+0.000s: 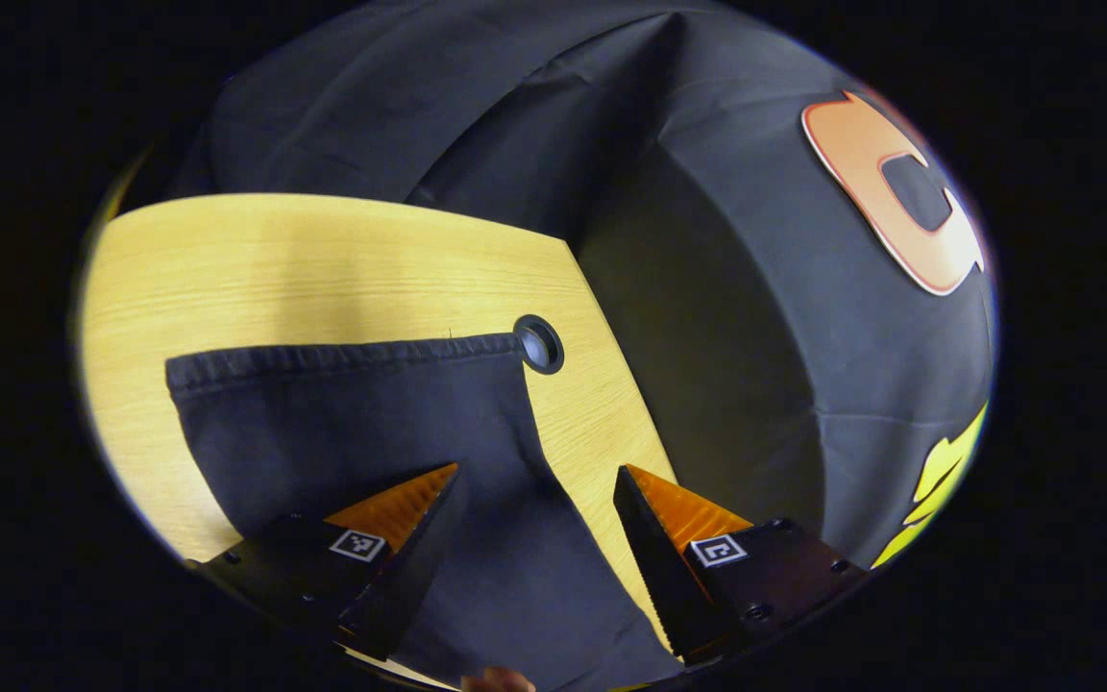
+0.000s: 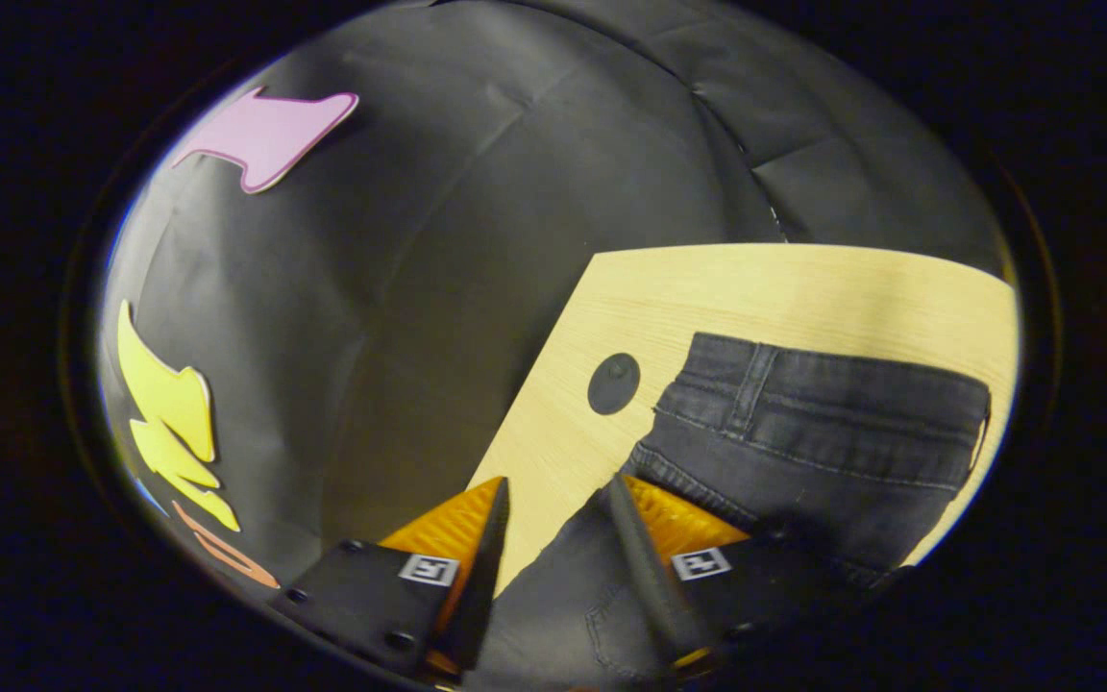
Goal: Grasp the waist and the cuffs of the jeans and fold them to make the two legs overlap; first hold the waist and fold one-third of the jeans toward the cuffs, then hold the cuffs and fold the remaining one-third in the same direction to finish folding.
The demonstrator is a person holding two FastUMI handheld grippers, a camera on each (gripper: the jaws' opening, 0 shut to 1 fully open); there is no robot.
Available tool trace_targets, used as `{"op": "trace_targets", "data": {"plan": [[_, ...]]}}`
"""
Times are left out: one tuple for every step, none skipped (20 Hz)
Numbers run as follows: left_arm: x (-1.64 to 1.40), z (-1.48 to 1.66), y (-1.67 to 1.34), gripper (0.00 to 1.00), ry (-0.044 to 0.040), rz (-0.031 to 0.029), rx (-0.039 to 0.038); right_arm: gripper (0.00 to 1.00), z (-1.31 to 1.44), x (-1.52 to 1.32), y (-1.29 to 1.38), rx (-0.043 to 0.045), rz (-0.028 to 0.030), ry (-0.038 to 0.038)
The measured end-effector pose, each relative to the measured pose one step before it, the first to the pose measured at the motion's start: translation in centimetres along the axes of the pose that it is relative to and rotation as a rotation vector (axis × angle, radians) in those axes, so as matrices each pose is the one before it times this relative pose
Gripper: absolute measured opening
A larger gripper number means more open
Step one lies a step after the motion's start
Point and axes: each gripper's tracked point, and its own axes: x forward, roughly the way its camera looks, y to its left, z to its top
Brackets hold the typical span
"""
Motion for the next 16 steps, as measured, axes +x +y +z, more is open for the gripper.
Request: {"op": "trace_targets", "data": {"plan": [[-0.454, -0.081, -0.063, 0.99, -0.00239, -0.00127, 0.02869, 0.88, -0.025, -0.240, 0.387, -0.00588, 0.00808, 0.00226], [-0.869, 0.189, -0.401, 0.99, -0.01203, -0.01056, 0.04410, 0.89, -0.085, -0.646, 0.348, -0.00808, 0.00536, 0.00199], [-0.661, 0.379, -0.366, 0.99, -0.01899, -0.01211, 0.03275, 0.90, 0.184, -0.383, 0.360, -0.00861, 0.00781, -0.00776], [-0.930, 0.591, -0.953, 0.99, -0.02878, -0.02418, 0.03928, 0.93, 0.207, -0.706, 0.255, -0.01584, 0.00760, -0.00848], [-0.952, 0.348, -0.789, 0.99, -0.01676, -0.02594, 0.03019, 0.93, 0.037, -0.968, 0.314, -0.02029, 0.00675, -0.00517], [-0.875, 0.274, -0.654, 0.99, -0.01047, -0.01879, 0.02613, 0.93, 0.010, -0.692, 0.178, -0.01374, 0.00435, -0.00132], [-1.256, 0.310, -0.786, 0.99, -0.02055, -0.01374, 0.05898, 0.93, 0.127, -1.548, 0.341, -0.02979, 0.00833, -0.01133], [-1.761, 0.621, -1.418, 0.99, -0.03345, -0.03111, 0.11260, 0.93, -0.099, -1.923, 0.164, -0.04057, 0.00210, -0.01404], [-2.415, 0.204, -1.693, 0.99, -0.02799, -0.03152, 0.09957, 0.93, -0.085, -1.914, -0.244, -0.04000, -0.00489, -0.00870], [-1.298, 0.259, -0.785, 0.99, -0.01460, -0.01750, 0.04263, 0.93, -0.154, -1.038, -0.274, -0.02463, -0.00603, -0.00247], [-1.244, 0.090, -0.856, 0.99, -0.00977, -0.01900, 0.03824, 0.93, 0.003, -1.135, -0.392, -0.01888, -0.00576, -0.00343], [-1.941, -0.323, -1.041, 0.99, -0.00081, -0.01377, 0.06309, 0.93, -0.131, -1.344, -0.580, -0.01919, -0.00828, -0.00564], [-1.629, -0.283, -1.053, 0.99, -0.00171, -0.01579, 0.07497, 0.93, -0.044, -1.288, -1.051, -0.01565, -0.01865, -0.00847], [-1.383, -0.170, -0.983, 0.99, -0.00901, -0.01795, 0.05741, 0.93, 0.010, -0.975, -0.707, -0.01093, -0.01182, -0.00206], [-1.264, 0.154, -1.063, 0.98, -0.01455, -0.01585, 0.05488, 0.93, -0.149, -0.779, -0.941, -0.01005, -0.01508, -0.00306], [-1.272, 0.340, -1.064, 0.99, -0.01555, -0.01896, 0.04454, 0.93, -0.135, -0.724, -1.201, -0.00254, -0.01993, -0.00065]]}}
